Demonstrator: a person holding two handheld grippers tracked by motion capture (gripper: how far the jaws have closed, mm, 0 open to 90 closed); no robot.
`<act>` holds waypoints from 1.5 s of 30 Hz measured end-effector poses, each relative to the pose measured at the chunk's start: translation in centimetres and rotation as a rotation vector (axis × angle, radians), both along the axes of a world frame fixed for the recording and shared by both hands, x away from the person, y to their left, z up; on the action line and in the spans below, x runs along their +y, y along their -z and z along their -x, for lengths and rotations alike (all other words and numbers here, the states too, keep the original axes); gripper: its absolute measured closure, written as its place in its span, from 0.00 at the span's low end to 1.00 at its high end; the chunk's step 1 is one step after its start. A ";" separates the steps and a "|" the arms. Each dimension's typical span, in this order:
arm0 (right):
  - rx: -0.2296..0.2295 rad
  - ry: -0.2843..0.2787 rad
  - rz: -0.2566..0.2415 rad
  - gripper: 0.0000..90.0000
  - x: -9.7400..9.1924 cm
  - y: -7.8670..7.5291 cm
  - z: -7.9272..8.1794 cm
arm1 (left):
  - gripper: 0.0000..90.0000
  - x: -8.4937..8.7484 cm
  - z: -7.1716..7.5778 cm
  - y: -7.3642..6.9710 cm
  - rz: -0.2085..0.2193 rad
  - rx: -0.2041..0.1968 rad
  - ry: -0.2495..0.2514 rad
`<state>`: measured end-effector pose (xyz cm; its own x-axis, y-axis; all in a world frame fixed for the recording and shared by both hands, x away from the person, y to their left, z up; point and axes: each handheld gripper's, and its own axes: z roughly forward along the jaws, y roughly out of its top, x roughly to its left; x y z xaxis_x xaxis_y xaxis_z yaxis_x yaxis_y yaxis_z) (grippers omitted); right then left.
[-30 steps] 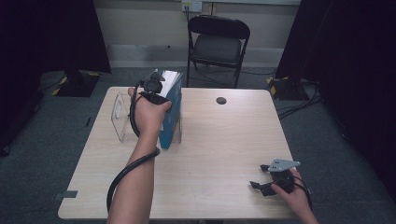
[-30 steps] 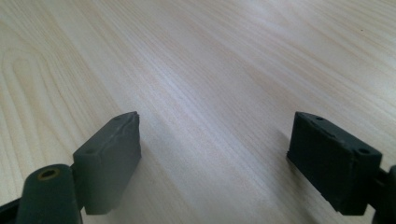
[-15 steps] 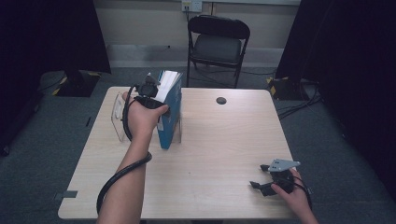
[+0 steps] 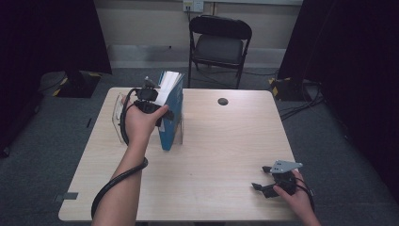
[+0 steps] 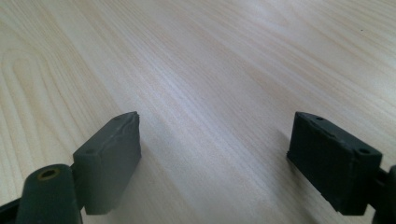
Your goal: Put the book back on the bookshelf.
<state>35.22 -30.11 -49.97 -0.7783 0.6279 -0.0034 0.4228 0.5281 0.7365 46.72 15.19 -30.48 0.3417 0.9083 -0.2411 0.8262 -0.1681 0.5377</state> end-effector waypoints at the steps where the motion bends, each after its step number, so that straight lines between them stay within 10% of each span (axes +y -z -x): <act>1: 0.000 0.000 0.000 0.18 0.0 0.0 0.0 | 0.31 0.0 0.1 0.1 -0.004 0.006 0.004; 45: -0.002 0.004 0.000 0.18 0.0 0.0 0.0 | 0.27 1.8 3.7 1.1 0.064 0.004 0.119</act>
<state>35.19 -30.10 -49.97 -0.7757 0.6311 -0.0053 0.4233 0.5265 0.7373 43.05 17.02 -31.60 0.4447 0.8444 -0.2988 0.8048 -0.2303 0.5470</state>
